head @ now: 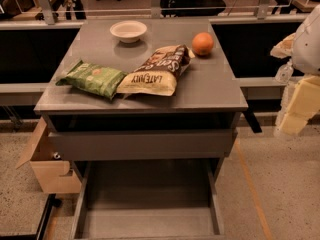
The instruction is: Place green jalapeno chip bag into middle drawer
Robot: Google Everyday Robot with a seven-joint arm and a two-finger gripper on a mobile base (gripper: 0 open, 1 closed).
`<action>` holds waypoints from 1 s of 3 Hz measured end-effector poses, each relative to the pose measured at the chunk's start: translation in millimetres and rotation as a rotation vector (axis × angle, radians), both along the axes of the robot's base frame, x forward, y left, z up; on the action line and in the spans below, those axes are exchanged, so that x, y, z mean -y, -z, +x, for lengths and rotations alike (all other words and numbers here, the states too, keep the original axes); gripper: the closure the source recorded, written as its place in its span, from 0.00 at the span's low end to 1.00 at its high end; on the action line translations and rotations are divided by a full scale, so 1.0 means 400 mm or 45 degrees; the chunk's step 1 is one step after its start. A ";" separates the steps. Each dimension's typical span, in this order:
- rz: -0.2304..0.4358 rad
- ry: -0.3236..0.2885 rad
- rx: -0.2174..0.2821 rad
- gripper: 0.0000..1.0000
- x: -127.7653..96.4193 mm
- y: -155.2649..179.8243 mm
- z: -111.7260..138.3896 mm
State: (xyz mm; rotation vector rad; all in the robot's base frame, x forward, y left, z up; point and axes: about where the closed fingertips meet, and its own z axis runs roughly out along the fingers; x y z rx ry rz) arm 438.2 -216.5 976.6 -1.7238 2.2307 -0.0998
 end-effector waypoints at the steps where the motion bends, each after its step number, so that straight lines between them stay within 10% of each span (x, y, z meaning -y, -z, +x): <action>1: 0.001 -0.007 0.004 0.00 -0.008 -0.001 0.005; 3: 0.081 -0.236 0.090 0.00 -0.254 -0.015 0.142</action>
Offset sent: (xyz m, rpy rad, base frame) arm 0.0508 0.0820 0.0084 0.0281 -0.0483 0.1545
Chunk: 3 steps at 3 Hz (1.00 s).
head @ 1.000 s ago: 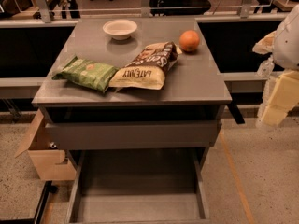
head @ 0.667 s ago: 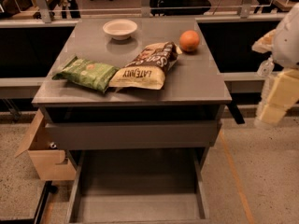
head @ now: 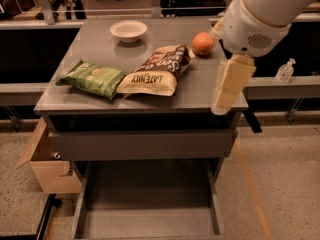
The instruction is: Place green jalapeno chip bag into middle drawer
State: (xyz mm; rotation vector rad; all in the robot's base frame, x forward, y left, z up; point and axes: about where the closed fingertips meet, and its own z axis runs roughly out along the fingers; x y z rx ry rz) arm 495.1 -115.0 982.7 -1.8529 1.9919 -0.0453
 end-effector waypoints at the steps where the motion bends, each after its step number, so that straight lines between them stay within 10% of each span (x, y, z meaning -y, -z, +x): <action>1: 0.095 -0.170 -0.011 0.00 -0.169 0.040 0.063; 3: 0.053 -0.187 -0.008 0.00 -0.253 0.075 0.111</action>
Offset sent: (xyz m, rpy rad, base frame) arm 0.0208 0.0567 -0.0118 0.0628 0.0032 0.1128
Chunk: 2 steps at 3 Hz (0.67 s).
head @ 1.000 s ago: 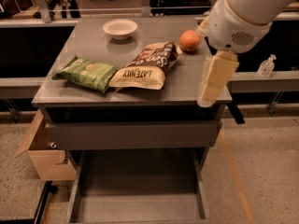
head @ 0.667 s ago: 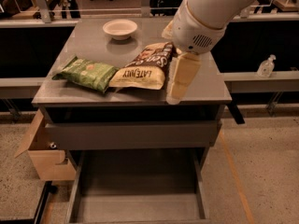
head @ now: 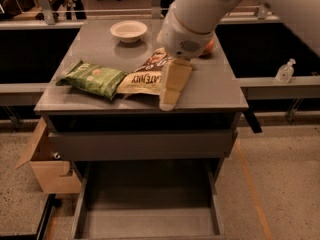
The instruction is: Place green jalapeno chip bag into middle drawer
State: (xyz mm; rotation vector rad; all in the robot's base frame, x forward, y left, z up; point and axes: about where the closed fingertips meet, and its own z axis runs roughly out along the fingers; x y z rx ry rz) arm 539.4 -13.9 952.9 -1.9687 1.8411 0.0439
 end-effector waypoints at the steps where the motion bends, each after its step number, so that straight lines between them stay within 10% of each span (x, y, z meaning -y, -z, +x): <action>1: -0.043 0.004 0.025 0.00 -0.087 0.041 0.060; 2: -0.076 0.010 0.061 0.00 -0.164 0.075 0.119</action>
Offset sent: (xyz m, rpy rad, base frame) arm 0.0764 0.1013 -0.0448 -0.0888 -0.0813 -0.0161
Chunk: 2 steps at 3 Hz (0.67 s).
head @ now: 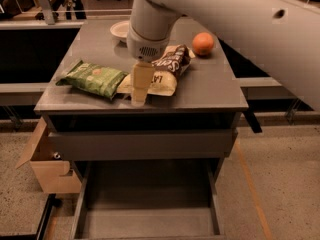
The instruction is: Place green jalapeno chip bag into middle drawer
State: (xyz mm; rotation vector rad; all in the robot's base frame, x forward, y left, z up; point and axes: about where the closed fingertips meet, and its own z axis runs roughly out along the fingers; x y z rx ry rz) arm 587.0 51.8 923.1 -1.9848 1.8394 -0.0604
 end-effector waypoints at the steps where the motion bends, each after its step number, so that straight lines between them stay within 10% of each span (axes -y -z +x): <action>1: 0.014 0.008 0.000 0.00 -0.073 0.034 0.049; 2: 0.021 0.000 -0.018 0.00 -0.146 0.066 0.088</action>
Offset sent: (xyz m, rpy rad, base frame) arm 0.0569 0.0983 -0.0430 0.0266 0.0354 0.0085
